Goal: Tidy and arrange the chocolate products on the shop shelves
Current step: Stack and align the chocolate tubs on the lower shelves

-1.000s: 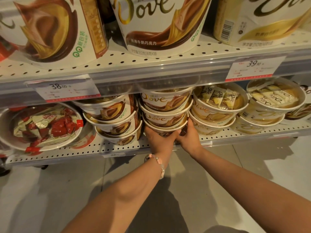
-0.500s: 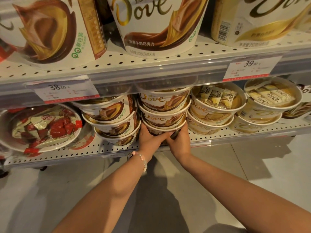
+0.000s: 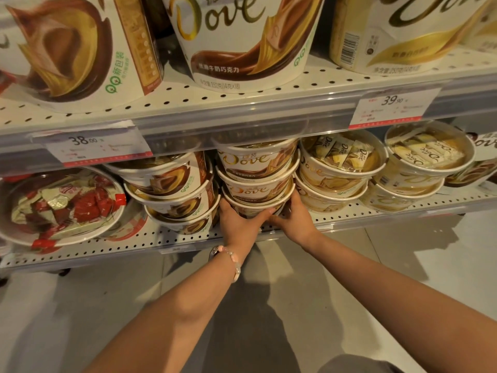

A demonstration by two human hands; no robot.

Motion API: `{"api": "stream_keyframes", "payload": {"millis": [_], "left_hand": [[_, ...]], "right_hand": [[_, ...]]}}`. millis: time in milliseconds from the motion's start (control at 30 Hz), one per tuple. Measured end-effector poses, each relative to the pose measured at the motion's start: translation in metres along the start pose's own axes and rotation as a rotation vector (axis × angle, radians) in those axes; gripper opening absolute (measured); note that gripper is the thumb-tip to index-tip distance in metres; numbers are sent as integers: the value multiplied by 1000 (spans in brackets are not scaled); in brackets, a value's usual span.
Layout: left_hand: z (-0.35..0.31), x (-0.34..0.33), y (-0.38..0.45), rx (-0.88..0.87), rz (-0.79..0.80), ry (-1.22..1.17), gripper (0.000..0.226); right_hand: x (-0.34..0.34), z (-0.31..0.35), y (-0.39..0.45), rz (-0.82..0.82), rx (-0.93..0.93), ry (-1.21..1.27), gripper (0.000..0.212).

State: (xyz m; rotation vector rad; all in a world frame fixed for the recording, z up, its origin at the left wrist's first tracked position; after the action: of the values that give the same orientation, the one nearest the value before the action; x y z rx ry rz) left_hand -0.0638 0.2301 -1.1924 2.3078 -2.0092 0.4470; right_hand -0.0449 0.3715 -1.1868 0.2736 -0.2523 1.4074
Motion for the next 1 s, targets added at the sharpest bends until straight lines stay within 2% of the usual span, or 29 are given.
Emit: {"api": "stream_keyframes", "payload": {"millis": [67, 167, 233, 300, 367, 467, 867, 1000], "left_hand": [[1, 0, 1, -8, 16, 8, 111], [3, 0, 4, 13, 69, 26, 120], [4, -1, 6, 37, 99, 24, 124], [4, -1, 8, 49, 105, 27, 122], [4, -2, 8, 57, 102, 4, 119], [4, -1, 7, 59, 98, -24, 114], [4, -1, 5, 22, 55, -28, 111], [4, -2, 6, 30, 50, -19, 110]], "right_hand": [[4, -6, -5, -51, -70, -2, 73], [24, -16, -26, -465, -228, 62, 46], [42, -18, -36, -695, -278, 51, 55], [58, -19, -36, -776, -319, 19, 87], [67, -14, -31, -777, -302, -10, 112], [71, -12, -24, -758, -217, -32, 123], [80, -33, -13, -673, -160, 85, 121], [79, -34, -11, -670, -112, 81, 114]]}}
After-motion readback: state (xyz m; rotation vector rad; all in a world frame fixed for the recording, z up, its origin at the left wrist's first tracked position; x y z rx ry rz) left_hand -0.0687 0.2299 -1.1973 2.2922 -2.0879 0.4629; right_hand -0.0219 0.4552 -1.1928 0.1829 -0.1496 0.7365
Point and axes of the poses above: each hand's wrist, its own y-axis towards the middle knuckle, its own x-axis out of the back of the hand, z = x × y, the point moved 4 cm from there along y, towards the middle knuckle, and after that the axes turned 6 degrees about x, right-handed, at the moved point
